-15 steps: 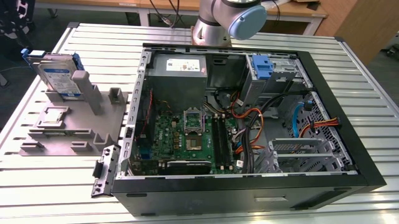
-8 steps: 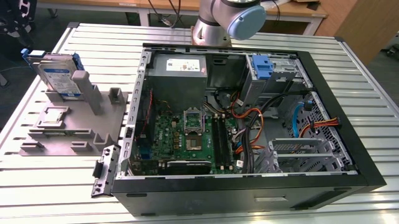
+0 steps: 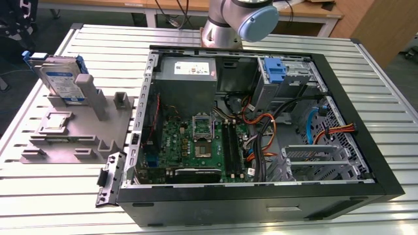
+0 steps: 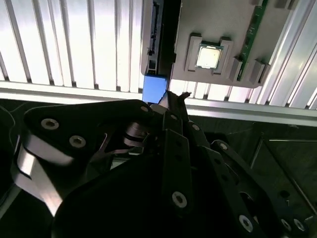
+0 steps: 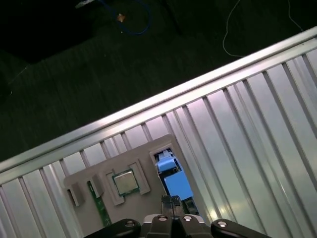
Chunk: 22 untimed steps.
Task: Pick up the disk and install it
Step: 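Pick up the disk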
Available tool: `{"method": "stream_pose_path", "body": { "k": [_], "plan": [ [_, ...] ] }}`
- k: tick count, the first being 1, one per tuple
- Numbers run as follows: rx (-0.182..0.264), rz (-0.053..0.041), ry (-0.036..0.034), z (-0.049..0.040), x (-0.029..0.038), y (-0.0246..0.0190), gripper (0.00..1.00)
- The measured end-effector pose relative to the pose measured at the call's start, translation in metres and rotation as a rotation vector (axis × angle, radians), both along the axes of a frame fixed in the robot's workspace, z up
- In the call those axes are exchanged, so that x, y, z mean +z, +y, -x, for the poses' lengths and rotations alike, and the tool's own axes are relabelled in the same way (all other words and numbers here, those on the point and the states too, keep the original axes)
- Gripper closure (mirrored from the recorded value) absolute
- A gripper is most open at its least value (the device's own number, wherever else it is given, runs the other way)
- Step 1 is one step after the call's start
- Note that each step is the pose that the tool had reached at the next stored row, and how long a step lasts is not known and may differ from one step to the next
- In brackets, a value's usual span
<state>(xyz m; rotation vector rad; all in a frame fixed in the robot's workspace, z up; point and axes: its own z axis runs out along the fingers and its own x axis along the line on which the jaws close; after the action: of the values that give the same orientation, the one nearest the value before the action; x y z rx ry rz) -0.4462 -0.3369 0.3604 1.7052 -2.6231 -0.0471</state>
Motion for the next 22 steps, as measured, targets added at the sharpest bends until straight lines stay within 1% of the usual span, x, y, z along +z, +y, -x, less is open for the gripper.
{"method": "stream_pose_path", "body": {
  "k": [1,3,4,6,7,8,9,10,11,13,15,17,20,22],
  "plan": [
    [0.016,0.0001,-0.0002,0.0,-0.0003,0.0,0.89],
    [0.04,0.0,-0.0003,0.0,-0.0014,0.0,0.77],
    [0.052,0.0,-0.0003,0.0,-0.0021,0.0,0.77],
    [0.081,0.0,-0.0004,0.0,-0.0035,0.0,0.65],
    [0.097,0.0,-0.0003,0.0,-0.0044,0.0,0.65],
    [0.111,0.0,-0.0003,0.0,-0.0057,0.0,0.59],
    [0.123,0.0,-0.0003,0.0,-0.0072,0.0001,0.59],
    [0.128,0.0001,-0.0007,0.0003,-0.0088,0.0013,0.53],
    [0.129,0.0001,-0.001,0.0006,-0.0103,0.0032,0.53],
    [0.129,0.0003,-0.0037,0.0027,-0.014,0.006,0.53],
    [0.132,0.0004,-0.0065,0.0044,-0.0177,0.0071,0.53],
    [0.158,0.0004,-0.0072,0.0044,-0.0203,0.007,0.53],
    [0.213,0.0003,-0.0073,0.0044,-0.0241,0.007,0.53],
    [0.24,0.0003,-0.0077,0.0044,-0.0249,0.0071,0.53]
  ]
}}
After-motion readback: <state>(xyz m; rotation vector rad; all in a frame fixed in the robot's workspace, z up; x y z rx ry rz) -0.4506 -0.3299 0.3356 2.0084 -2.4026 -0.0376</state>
